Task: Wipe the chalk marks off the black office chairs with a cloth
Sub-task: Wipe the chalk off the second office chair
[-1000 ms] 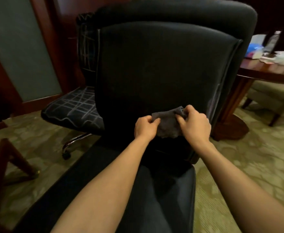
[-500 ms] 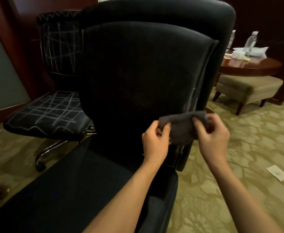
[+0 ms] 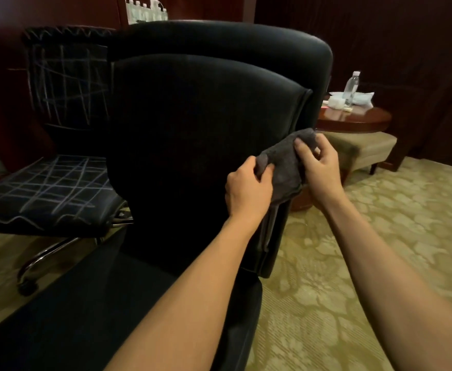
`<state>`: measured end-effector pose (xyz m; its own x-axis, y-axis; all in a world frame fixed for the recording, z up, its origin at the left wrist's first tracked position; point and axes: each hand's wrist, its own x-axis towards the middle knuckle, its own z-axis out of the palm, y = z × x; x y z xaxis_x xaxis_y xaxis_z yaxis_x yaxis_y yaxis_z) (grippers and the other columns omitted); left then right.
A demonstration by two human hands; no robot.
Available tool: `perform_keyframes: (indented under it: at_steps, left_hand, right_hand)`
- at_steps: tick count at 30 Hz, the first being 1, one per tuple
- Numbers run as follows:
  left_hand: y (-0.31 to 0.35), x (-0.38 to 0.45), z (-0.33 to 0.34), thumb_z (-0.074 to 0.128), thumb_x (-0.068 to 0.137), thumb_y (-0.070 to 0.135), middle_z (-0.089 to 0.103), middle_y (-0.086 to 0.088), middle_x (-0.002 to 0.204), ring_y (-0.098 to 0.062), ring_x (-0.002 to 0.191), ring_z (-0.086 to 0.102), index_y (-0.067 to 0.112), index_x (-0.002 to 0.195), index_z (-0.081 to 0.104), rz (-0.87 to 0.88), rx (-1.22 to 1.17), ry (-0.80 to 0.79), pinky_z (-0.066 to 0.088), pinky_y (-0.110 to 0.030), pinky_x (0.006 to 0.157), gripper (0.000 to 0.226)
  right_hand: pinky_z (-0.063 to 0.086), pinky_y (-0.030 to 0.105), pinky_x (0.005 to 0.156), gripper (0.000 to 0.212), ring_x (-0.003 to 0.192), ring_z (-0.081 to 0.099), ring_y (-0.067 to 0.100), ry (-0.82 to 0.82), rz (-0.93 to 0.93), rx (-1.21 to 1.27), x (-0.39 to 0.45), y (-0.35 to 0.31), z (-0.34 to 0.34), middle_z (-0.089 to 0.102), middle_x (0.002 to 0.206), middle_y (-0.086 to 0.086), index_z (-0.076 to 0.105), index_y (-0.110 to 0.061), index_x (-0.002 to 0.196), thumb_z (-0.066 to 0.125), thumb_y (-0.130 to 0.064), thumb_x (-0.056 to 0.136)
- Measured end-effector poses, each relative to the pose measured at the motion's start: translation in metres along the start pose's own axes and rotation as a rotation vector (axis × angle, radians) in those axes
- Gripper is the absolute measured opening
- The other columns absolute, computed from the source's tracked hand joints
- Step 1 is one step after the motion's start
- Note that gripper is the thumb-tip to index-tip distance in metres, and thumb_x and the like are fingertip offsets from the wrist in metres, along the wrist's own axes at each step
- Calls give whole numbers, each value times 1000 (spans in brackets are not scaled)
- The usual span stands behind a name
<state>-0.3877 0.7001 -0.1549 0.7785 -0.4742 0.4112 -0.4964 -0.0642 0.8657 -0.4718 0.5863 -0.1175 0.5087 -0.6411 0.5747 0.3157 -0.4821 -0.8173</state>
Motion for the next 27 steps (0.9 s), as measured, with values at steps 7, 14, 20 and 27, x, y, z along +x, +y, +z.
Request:
perform_keyframes:
  at_steps: [7, 14, 20, 27]
  left_hand:
    - [-29, -61, 9, 54, 99, 42, 62, 5, 67, -23, 69, 67, 27, 90, 56, 152, 424, 145, 46, -32, 57, 17]
    - [-23, -92, 8, 61, 96, 35, 49, 14, 55, -2, 54, 55, 32, 75, 48, 146, 384, 214, 37, -13, 47, 25]
    - [61, -35, 10, 61, 96, 39, 48, 10, 54, -9, 52, 53, 31, 73, 46, 263, 391, 300, 35, -27, 49, 28]
    - [65, -37, 6, 58, 97, 37, 54, 10, 61, -9, 58, 59, 33, 83, 48, 293, 521, 223, 45, -31, 52, 18]
  right_hand:
    - [38, 18, 95, 20, 121, 49, 4, -74, -51, -231, -40, 23, -22, 59, 110, 0, 57, -25, 77, 71, -19, 91]
    - [22, -2, 100, 16, 144, 25, 7, -103, -78, -273, -71, 10, -38, 47, 143, 5, 60, -29, 83, 73, -20, 87]
    - [53, 37, 83, 8, 99, 62, 12, 9, -227, -95, -5, -27, -54, 63, 100, 0, 63, -21, 92, 66, -28, 93]
    - [51, 31, 76, 7, 90, 61, 11, -4, -232, -37, -16, -30, -51, 62, 90, -1, 61, -11, 91, 65, -14, 95]
